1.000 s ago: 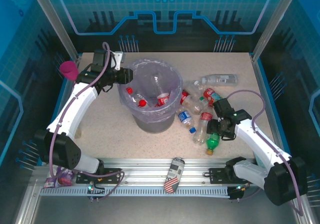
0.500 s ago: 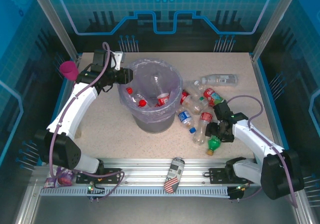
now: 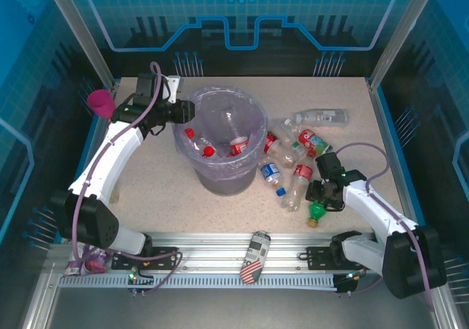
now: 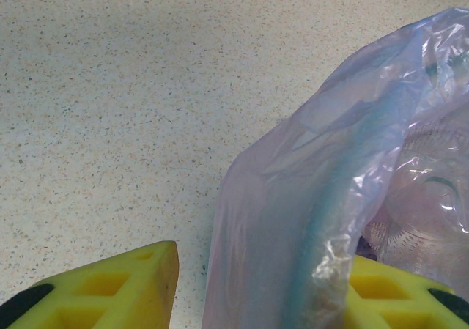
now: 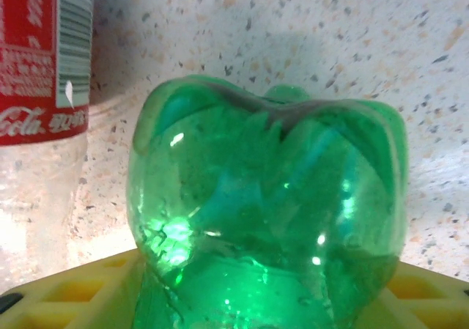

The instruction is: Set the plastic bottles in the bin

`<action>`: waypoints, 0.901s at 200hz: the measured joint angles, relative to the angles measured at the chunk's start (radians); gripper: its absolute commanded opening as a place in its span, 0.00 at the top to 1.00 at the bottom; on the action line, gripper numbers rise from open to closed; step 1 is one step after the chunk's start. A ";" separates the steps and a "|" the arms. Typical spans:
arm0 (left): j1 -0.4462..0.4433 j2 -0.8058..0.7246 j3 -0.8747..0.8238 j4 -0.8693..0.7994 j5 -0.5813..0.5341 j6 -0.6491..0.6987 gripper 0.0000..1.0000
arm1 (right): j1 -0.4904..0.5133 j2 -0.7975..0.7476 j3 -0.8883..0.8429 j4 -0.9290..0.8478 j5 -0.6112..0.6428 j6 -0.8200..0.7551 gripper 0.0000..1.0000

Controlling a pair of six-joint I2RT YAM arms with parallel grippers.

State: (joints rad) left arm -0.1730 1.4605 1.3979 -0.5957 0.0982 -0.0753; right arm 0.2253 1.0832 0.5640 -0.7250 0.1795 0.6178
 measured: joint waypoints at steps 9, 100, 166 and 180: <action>0.000 0.000 0.000 0.000 0.000 0.000 0.52 | -0.002 -0.011 0.001 0.000 0.003 -0.004 0.40; 0.000 0.000 0.000 0.000 -0.003 0.000 0.52 | -0.004 -0.091 0.305 -0.086 0.102 -0.164 0.48; 0.000 -0.001 0.000 0.000 -0.003 0.000 0.52 | 0.009 -0.090 0.586 -0.042 0.058 -0.304 0.51; -0.002 -0.001 0.000 0.000 -0.003 0.000 0.52 | 0.036 -0.062 0.640 -0.014 0.045 -0.317 0.53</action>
State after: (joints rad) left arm -0.1749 1.4593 1.3979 -0.5957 0.0948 -0.0750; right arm 0.2615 1.0210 1.2037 -0.7395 0.2245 0.3004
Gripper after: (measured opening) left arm 0.479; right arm 0.542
